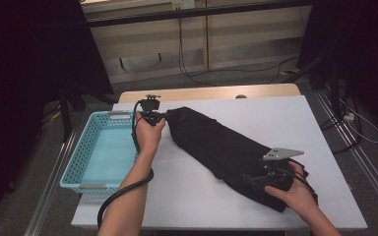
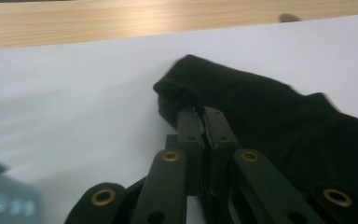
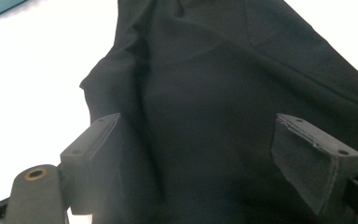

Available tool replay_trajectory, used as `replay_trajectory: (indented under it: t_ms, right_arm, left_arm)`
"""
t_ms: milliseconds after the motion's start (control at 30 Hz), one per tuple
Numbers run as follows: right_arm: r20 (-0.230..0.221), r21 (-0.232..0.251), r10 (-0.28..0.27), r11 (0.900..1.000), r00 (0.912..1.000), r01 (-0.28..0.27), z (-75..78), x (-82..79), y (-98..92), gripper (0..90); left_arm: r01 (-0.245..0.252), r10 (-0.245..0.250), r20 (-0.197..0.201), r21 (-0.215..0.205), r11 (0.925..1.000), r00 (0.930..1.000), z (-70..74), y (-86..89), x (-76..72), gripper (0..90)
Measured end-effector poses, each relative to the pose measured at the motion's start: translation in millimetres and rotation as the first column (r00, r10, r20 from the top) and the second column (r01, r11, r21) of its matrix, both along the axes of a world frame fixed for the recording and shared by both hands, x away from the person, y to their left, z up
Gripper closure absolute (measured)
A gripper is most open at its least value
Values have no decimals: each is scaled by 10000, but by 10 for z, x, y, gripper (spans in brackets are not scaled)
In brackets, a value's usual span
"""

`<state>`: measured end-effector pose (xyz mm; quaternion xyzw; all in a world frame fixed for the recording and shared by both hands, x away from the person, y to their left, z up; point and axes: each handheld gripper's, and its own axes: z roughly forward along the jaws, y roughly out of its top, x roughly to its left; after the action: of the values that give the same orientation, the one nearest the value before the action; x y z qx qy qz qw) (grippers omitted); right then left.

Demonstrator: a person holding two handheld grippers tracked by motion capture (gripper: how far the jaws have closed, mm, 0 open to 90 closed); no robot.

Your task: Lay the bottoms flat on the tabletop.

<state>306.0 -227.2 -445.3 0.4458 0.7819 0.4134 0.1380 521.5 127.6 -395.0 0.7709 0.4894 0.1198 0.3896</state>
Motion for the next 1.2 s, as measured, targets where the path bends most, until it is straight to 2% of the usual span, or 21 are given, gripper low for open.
replay_trajectory:
  t_ms: [67,167,367,467,533,600,633,700,767,867,1000,1200]
  right_arm:
    - [-15,8,14,10000,10000,-14,-3,3,3,170]
    - [-57,1,-8,10000,10000,8,-11,8,-1,169]
    - [-140,-19,-90,10000,9999,90,-34,14,-13,168]
    - [-166,-56,-113,9999,9998,112,-39,14,-15,169]
    - [-185,-56,-131,9999,9997,130,-42,15,-18,169]
    - [-199,-63,-166,9998,9997,165,-50,20,-24,169]
    - [-210,-79,-185,9998,9996,184,-55,23,-28,169]
    - [-213,-112,-237,9997,9995,235,-63,28,-35,169]
    - [-224,-115,-290,9995,9993,288,-68,31,-35,169]
    - [-210,-189,-307,9994,9993,303,-73,35,-30,169]
    - [-188,-328,-302,9990,9994,295,-83,42,-20,169]
    - [-178,-337,-369,9988,9992,363,-97,56,-30,169]
  left_arm:
    - [327,-324,127,-231,9992,9994,10,-81,-49,868]
    - [985,-971,297,-502,9939,9948,19,-223,-142,868]
    - [2252,-2203,568,-1017,9690,9738,-35,-506,-361,868]
    - [2759,-2715,507,-1330,9520,9611,-108,-591,-470,868]
    - [3173,-3125,550,-1505,9363,9483,-161,-646,-555,868]
    - [3606,-3552,627,-1439,9215,9327,-210,-715,-653,867]
    - [3752,-3691,685,-1338,9172,9269,-232,-746,-703,867]
    - [4071,-4006,732,-1360,9032,9133,-274,-789,-788,866]
    - [4318,-4252,755,-1444,8903,9020,-311,-821,-859,866]
    - [4549,-4486,757,-1498,8778,8905,-344,-862,-935,866]
    - [4723,-4654,808,-1456,8693,8814,-345,-905,-983,865]
    - [4746,-4678,804,-1532,8667,8802,-330,-910,-1008,864]
